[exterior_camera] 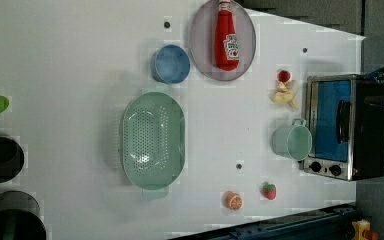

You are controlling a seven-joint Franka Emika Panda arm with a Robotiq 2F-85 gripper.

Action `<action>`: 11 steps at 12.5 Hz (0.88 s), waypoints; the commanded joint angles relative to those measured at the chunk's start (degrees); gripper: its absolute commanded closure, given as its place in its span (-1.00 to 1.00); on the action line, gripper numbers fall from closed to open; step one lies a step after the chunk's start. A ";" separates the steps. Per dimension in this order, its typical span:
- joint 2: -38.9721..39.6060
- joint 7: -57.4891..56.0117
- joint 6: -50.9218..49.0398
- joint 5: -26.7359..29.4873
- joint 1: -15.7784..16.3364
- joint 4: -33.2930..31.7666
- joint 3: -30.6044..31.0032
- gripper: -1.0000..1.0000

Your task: Drag strainer left to right.

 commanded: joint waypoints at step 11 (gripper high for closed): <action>-13.45 29.27 -2.78 3.15 2.12 -13.46 20.37 -1.00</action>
